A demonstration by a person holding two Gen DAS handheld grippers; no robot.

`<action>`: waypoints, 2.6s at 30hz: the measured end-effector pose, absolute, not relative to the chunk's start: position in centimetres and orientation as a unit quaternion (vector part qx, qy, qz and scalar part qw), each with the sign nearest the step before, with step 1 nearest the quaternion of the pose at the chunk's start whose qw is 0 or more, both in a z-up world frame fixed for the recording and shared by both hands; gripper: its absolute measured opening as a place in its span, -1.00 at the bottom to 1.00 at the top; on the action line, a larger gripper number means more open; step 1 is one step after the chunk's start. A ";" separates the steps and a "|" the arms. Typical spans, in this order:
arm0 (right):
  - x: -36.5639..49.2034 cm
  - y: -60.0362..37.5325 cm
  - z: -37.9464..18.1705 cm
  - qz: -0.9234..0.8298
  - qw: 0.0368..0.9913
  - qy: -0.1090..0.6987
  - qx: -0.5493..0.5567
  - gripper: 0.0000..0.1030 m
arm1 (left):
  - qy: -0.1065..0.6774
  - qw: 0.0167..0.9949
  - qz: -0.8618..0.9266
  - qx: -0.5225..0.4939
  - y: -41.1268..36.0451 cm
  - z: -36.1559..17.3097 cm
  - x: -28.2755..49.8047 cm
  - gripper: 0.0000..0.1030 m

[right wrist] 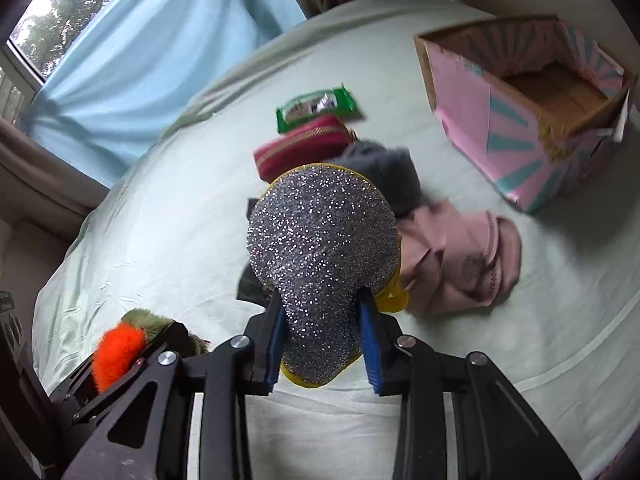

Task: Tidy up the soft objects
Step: 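Carry the pompom and glitter pad over the box with both tools, then open both tools to drop the pompom and pad into the box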

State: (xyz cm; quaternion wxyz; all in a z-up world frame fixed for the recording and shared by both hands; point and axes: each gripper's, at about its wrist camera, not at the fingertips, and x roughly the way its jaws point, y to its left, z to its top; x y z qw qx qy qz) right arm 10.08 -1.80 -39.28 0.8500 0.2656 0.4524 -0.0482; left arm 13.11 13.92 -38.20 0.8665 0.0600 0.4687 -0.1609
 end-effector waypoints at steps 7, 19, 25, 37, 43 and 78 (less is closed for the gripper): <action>9.1 -3.8 -31.5 -0.038 0.871 0.431 0.234 -0.40 | 0.441 0.882 -0.161 0.049 12.4 -30.0 12.7 -0.38; 8.2 -12.9 -20.3 -0.020 0.897 0.401 0.182 -0.40 | 0.397 0.902 -0.166 0.024 2.5 -18.4 12.7 -0.38; 8.0 -19.1 -18.4 -0.017 0.897 0.408 0.167 -0.40 | 0.391 0.905 -0.167 0.006 -5.3 -16.3 13.1 -0.38; 12.1 -32.5 -23.0 -0.021 0.861 0.490 0.136 -0.40 | 0.449 0.875 -0.181 -0.002 -21.8 -21.5 17.9 -0.38; 15.7 -37.6 -28.4 -0.025 0.819 0.549 0.163 -0.41 | 0.501 0.846 -0.182 0.025 -27.4 -26.9 21.1 -0.38; 22.0 -41.6 -40.3 0.010 0.713 0.658 0.244 0.89 | 0.635 0.744 -0.165 0.124 -31.5 -38.9 25.0 0.99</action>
